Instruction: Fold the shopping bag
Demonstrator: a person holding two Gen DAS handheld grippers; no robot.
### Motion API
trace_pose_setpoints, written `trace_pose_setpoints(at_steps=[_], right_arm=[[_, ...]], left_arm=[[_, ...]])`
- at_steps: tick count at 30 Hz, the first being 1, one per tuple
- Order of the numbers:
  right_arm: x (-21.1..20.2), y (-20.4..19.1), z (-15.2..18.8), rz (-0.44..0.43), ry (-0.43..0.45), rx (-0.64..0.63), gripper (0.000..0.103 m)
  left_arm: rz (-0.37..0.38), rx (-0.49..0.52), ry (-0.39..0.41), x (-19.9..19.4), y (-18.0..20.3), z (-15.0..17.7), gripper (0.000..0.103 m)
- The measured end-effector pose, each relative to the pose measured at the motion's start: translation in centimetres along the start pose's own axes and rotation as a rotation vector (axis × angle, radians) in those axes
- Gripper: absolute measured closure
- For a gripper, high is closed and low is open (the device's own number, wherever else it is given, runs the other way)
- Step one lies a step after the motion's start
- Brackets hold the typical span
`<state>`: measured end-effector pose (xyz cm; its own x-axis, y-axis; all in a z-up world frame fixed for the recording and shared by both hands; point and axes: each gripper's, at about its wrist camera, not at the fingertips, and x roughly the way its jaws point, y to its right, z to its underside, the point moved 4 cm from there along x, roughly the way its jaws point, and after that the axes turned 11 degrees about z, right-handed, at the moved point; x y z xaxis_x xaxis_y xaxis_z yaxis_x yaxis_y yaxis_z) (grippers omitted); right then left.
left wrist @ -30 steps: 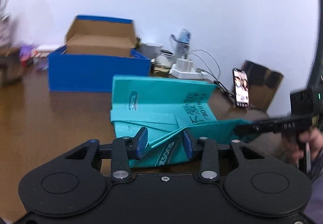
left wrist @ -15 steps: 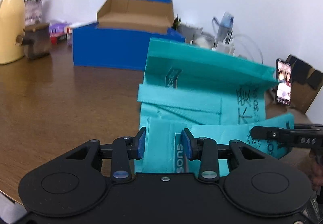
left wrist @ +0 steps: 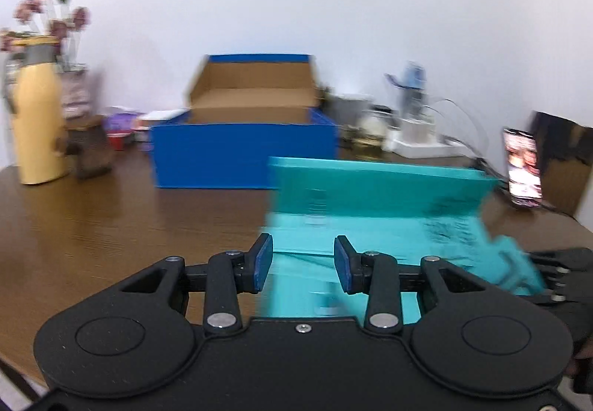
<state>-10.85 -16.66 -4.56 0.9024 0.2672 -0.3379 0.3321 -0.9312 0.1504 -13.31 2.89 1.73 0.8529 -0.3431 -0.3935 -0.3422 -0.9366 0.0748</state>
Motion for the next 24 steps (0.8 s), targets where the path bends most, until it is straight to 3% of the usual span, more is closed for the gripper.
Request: trace_pose_setpoints(at_steps=[4, 8, 10, 13, 16, 19, 21, 23, 24], right_arm=[[-0.2, -0.3, 0.1, 0.003, 0.016, 0.03, 0.082], [-0.7, -0.3, 0.7, 0.009, 0.045, 0.091, 0.08], [-1.1, -0.1, 1.2, 0.009, 0.079, 0.096, 0.076], [-2.1, 0.9, 1.6, 0.091, 0.117, 0.089, 0.051], [-2.8, 2.1, 2.2, 0.238, 0.107, 0.09, 0.05], [-2.9, 1.7, 1.9, 0.273, 0.099, 0.038, 0.053], [-2.8, 0.6, 1.4, 0.305, 0.101, -0.063, 0.055], [-2.8, -0.4, 1.2, 0.291, 0.103, -0.139, 0.073], [-2.7, -0.8, 1.2, 0.271, 0.103, -0.151, 0.077]], left_arm=[[-0.057, -0.014, -0.097, 2.0, 0.3, 2.7, 0.066], [-0.154, 0.068, -0.05, 1.4, 0.0, 4.5, 0.065], [-0.158, 0.073, -0.054, 1.5, 0.0, 4.5, 0.065], [-0.166, 0.107, -0.06, 1.7, 0.2, 4.4, 0.064], [-0.173, 0.128, -0.054, 2.0, 0.4, 4.7, 0.064], [-0.174, 0.123, -0.059, 2.0, 0.4, 4.5, 0.064], [-0.18, 0.129, -0.062, 2.1, 0.5, 4.5, 0.064], [-0.185, 0.134, -0.066, 2.1, 0.6, 4.5, 0.064], [-0.186, 0.137, -0.068, 2.1, 0.7, 4.4, 0.064]])
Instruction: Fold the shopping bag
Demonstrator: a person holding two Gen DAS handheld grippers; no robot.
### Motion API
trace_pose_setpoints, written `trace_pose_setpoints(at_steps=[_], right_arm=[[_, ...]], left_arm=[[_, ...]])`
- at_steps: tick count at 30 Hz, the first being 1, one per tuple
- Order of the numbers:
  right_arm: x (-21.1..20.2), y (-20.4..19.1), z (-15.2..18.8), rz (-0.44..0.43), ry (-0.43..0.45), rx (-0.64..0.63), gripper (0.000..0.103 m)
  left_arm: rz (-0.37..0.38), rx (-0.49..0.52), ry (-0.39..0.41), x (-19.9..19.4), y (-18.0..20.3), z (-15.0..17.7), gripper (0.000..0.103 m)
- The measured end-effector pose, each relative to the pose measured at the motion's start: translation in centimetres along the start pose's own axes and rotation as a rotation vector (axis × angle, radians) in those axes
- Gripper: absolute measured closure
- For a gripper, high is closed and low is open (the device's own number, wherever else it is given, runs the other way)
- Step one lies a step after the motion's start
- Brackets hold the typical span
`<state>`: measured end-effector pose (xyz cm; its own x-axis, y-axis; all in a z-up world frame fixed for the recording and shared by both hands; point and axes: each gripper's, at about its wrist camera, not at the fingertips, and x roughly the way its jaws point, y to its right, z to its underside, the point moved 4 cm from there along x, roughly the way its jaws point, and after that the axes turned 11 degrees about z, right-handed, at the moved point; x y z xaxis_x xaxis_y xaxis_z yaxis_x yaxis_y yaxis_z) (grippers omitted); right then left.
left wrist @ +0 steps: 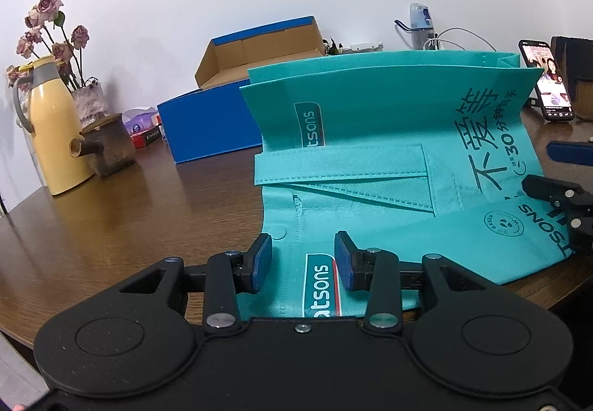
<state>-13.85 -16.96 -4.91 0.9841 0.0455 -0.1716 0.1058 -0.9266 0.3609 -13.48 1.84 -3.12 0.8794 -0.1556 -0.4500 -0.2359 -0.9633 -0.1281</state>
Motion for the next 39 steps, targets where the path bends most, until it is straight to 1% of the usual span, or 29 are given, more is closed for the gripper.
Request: trace_pose_setpoints(at_steps=[1, 2, 5, 8, 9, 11, 12, 13, 15, 16, 17, 19, 22, 24, 25, 26, 28, 30, 31, 32, 34, 36, 37, 39], right_arm=[[0.1, -0.2, 0.1, -0.026, 0.001, 0.013, 0.087], [0.2, -0.2, 0.2, -0.047, -0.003, 0.044, 0.09], [0.6, 0.6, 0.4, -0.091, -0.037, 0.175, 0.089], [0.8, 1.4, 0.6, -0.138, -0.057, 0.226, 0.088], [0.9, 1.6, 0.7, -0.154, -0.061, 0.237, 0.088], [1.1, 1.7, 0.8, -0.207, -0.056, 0.248, 0.088], [1.0, 1.7, 1.0, -0.233, -0.05, 0.252, 0.089], [0.9, 1.7, 1.2, -0.247, -0.044, 0.254, 0.089], [0.7, 1.7, 1.2, -0.253, -0.04, 0.257, 0.089], [0.6, 1.7, 1.2, -0.256, -0.039, 0.256, 0.089], [0.5, 1.7, 1.1, -0.26, -0.039, 0.255, 0.089], [0.2, 1.9, 1.1, -0.272, -0.043, 0.258, 0.089], [-0.5, 2.0, 1.0, -0.287, -0.052, 0.274, 0.088], [-1.0, 1.9, 1.0, -0.282, -0.043, 0.257, 0.086], [-1.3, 1.8, 1.0, -0.276, -0.038, 0.241, 0.082], [-1.5, 1.7, 0.8, -0.268, -0.035, 0.22, 0.074], [-2.2, 1.8, -0.1, -0.263, -0.012, 0.169, 0.068], [-3.2, 1.9, -1.3, -0.328, 0.036, 0.163, 0.065], [-3.6, 2.0, -1.8, -0.377, 0.056, 0.166, 0.056], [-3.8, 1.8, -2.0, -0.423, 0.064, 0.156, 0.05], [-3.2, 1.2, -1.6, -0.488, 0.037, 0.117, 0.046], [-2.1, 1.0, -0.9, -0.546, -0.029, 0.12, 0.045], [-1.7, 0.9, -0.6, -0.565, -0.046, 0.133, 0.045], [-1.3, 1.2, -0.1, -0.582, -0.044, 0.172, 0.045]], left_arm=[[0.002, -0.003, -0.004, 0.0, 0.0, 0.0, 0.064], [0.007, -0.008, -0.007, -0.1, -0.1, -0.1, 0.064], [0.019, -0.02, -0.011, -0.6, -0.2, 0.0, 0.064], [0.029, -0.012, -0.007, -1.4, -0.2, 0.3, 0.065], [0.044, -0.033, -0.003, -1.5, -0.5, 0.3, 0.065], [0.116, -0.079, 0.016, -1.7, -1.2, 0.0, 0.062], [0.148, -0.085, 0.027, -1.6, -1.3, -0.2, 0.057], [0.164, -0.067, 0.032, -1.5, -1.2, -0.4, 0.056], [0.156, -0.002, 0.014, -0.8, -0.5, -0.4, 0.054], [0.152, 0.019, 0.004, -0.5, -0.3, -0.2, 0.054], [0.151, 0.03, 0.011, -0.6, -0.2, -0.1, 0.054], [0.158, 0.038, 0.014, -0.8, -0.2, 0.2, 0.054], [0.172, 0.015, 0.011, -1.5, -0.3, 0.8, 0.053], [0.175, 0.007, 0.007, -2.1, -0.2, 1.1, 0.053], [0.175, 0.009, 0.008, -2.4, -0.2, 1.2, 0.053], [0.175, 0.013, 0.007, -2.5, -0.1, 1.2, 0.053], [0.183, 0.002, -0.001, -2.6, -0.3, 1.2, 0.053], [0.199, -0.009, -0.009, -2.5, -0.5, 1.1, 0.053], [0.209, -0.013, -0.012, -2.4, -0.7, 1.1, 0.053], [0.218, -0.016, -0.015, -2.4, -0.8, 1.1, 0.053], [0.241, -0.015, -0.019, -2.3, -1.1, 1.1, 0.053], [0.264, -0.016, -0.022, -2.2, -1.4, 1.1, 0.052], [0.275, -0.021, -0.023, -2.1, -1.6, 1.1, 0.052], [0.292, -0.013, -0.018, -2.0, -1.8, 1.2, 0.05]])
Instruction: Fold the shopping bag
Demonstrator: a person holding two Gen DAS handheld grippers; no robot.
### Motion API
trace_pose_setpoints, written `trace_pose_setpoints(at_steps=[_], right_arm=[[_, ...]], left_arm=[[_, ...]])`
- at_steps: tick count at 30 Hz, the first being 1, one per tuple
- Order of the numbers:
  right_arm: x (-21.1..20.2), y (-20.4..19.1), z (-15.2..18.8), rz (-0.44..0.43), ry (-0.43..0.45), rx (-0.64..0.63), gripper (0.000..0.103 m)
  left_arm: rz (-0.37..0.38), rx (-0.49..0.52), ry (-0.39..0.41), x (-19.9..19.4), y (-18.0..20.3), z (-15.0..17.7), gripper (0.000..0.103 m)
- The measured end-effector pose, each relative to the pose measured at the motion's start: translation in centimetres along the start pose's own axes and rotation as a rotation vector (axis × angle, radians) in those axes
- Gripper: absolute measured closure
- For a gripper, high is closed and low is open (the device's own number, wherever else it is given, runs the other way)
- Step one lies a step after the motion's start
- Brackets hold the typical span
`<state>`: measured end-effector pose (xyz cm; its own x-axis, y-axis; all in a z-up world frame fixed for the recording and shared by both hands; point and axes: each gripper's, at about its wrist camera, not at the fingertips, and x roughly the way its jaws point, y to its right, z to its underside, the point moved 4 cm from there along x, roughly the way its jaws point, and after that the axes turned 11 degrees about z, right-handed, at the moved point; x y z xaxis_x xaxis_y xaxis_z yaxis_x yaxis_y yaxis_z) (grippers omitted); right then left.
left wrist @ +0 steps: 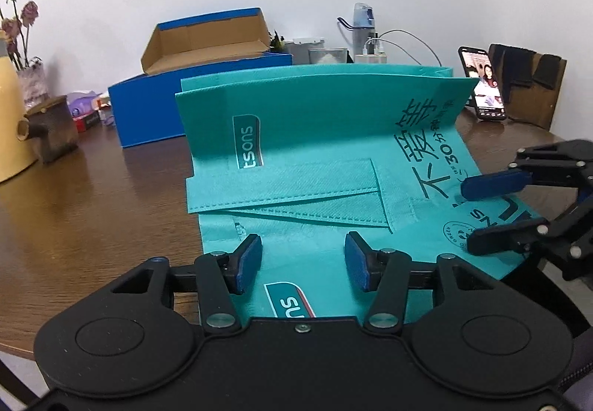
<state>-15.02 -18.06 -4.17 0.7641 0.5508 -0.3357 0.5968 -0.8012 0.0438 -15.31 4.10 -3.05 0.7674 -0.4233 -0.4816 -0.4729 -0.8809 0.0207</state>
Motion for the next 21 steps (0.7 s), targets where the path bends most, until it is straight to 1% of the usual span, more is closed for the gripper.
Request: trace_pose_setpoints(at_steps=[2, 4, 6, 7, 9, 11, 13, 15, 17, 19, 21], right_arm=[[0.0, 0.5, 0.5, -0.027, 0.021, 0.04, 0.044], [0.0, 1.2, 0.8, -0.057, 0.032, 0.093, 0.044], [-0.1, 1.6, 0.9, -0.088, 0.031, 0.126, 0.039], [-0.2, 1.8, 0.9, -0.109, 0.027, 0.136, 0.035], [-0.1, 2.1, 0.8, -0.13, 0.023, 0.133, 0.033], [0.0, 2.2, 0.6, -0.139, 0.019, 0.123, 0.03], [0.4, 2.3, 0.6, -0.148, 0.016, 0.116, 0.029], [0.7, 2.4, 0.6, -0.156, 0.017, 0.123, 0.029], [0.8, 2.5, 0.6, -0.162, 0.019, 0.129, 0.029], [1.0, 2.5, 0.6, -0.166, 0.019, 0.13, 0.029], [1.1, 2.6, 0.6, -0.167, 0.018, 0.129, 0.029]], left_arm=[[0.013, 0.023, 0.011, 0.0, -0.2, 0.2, 0.046], [0.059, 0.066, 0.04, -0.2, -0.5, 0.5, 0.043], [0.145, 0.094, 0.071, -0.6, -1.0, 1.2, 0.034], [0.192, 0.102, 0.085, -0.9, -1.3, 1.5, 0.032], [0.235, 0.121, 0.098, -1.1, -1.9, 1.8, 0.017], [0.265, 0.137, 0.105, -1.3, -2.4, 2.0, 0.015], [0.301, 0.143, 0.113, -1.7, -2.8, 1.7, 0.015], [0.343, 0.159, 0.147, -2.5, -3.0, 1.6, 0.015], [0.373, 0.214, 0.189, -3.4, -2.7, 1.7, 0.014], [0.384, 0.277, 0.224, -4.0, -2.0, 2.1, 0.012], [0.384, 0.284, 0.223, -4.0, -1.3, 2.5, 0.006]])
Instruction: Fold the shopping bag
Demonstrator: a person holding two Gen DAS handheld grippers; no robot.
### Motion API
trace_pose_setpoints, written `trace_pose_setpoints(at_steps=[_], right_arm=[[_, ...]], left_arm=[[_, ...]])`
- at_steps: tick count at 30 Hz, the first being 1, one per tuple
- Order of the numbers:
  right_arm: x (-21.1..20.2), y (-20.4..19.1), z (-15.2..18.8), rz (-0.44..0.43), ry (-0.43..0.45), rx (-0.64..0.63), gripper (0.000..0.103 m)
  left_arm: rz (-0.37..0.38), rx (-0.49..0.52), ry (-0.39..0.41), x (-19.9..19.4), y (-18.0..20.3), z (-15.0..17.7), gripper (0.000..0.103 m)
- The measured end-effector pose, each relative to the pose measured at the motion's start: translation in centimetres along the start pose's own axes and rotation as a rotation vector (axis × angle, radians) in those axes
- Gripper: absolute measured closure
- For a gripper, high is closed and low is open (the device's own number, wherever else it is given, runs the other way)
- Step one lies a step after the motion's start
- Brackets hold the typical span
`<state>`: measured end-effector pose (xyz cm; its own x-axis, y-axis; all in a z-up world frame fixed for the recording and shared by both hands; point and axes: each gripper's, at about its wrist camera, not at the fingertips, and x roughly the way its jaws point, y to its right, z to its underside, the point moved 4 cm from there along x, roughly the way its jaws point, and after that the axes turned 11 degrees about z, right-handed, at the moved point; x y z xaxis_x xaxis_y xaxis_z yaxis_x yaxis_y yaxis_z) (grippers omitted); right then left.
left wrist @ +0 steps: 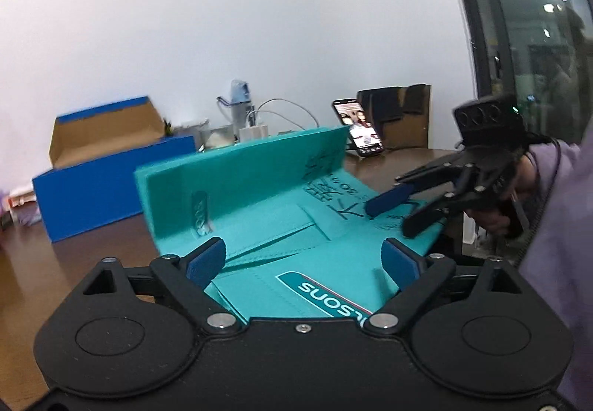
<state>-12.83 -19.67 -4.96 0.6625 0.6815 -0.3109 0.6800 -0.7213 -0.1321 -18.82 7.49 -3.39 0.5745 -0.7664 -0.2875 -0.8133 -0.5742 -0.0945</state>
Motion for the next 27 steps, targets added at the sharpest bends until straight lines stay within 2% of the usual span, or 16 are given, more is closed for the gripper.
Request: trace_pose_setpoints(at_steps=[2, 4, 5, 7, 8, 9, 11, 13, 15, 17, 20, 25, 27], right_arm=[[0.0, 0.0, 0.0, -0.001, 0.001, 0.001, 0.029], [0.1, 0.1, 0.0, 0.0, 0.002, -0.002, 0.03], [0.2, 0.1, -0.1, 0.002, 0.003, -0.006, 0.03], [0.4, 0.1, -0.1, 0.005, 0.005, -0.016, 0.03], [0.5, 0.1, -0.2, 0.009, 0.007, -0.021, 0.03], [0.7, 0.0, -0.2, 0.019, 0.011, -0.027, 0.03], [1.1, -0.2, -0.2, 0.052, 0.022, -0.044, 0.03], [1.2, -0.4, -0.1, 0.074, 0.031, -0.044, 0.03], [1.1, -0.4, -0.1, 0.073, 0.035, -0.034, 0.03], [1.2, -0.4, -0.3, 0.071, 0.021, -0.037, 0.03], [1.2, -0.5, -0.7, 0.059, -0.007, -0.059, 0.029], [0.0, -1.8, -1.4, 0.06, -0.047, -0.269, 0.029], [-0.7, -2.6, -1.3, 0.035, -0.084, -0.358, 0.028]], left_arm=[[-0.011, 0.004, -0.004, 0.4, 0.5, 0.4, 0.005], [-0.071, 0.114, 0.007, 0.2, 1.2, 0.2, 0.005], [-0.117, 0.167, 0.036, -0.4, 1.3, -0.2, 0.005], [-0.171, 0.167, 0.083, -1.5, 1.1, -1.4, 0.005], [-0.146, 0.142, 0.089, -1.7, 1.0, -1.9, 0.005], [-0.088, 0.122, 0.08, -1.6, 1.3, -2.0, 0.005], [-0.01, 0.174, 0.01, -0.4, 2.9, -1.2, 0.005], [0.0, 0.265, -0.086, 1.2, 4.1, 0.3, 0.005], [-0.03, 0.305, -0.148, 2.4, 4.2, 1.8, 0.009], [-0.082, 0.312, -0.209, 3.4, 3.6, 3.0, 0.022], [-0.125, 0.306, -0.221, 3.8, 2.6, 3.3, 0.024], [-0.144, 0.256, -0.24, 4.1, 1.6, 2.8, 0.032], [-0.129, 0.233, -0.249, 4.0, 1.1, 2.6, 0.034]])
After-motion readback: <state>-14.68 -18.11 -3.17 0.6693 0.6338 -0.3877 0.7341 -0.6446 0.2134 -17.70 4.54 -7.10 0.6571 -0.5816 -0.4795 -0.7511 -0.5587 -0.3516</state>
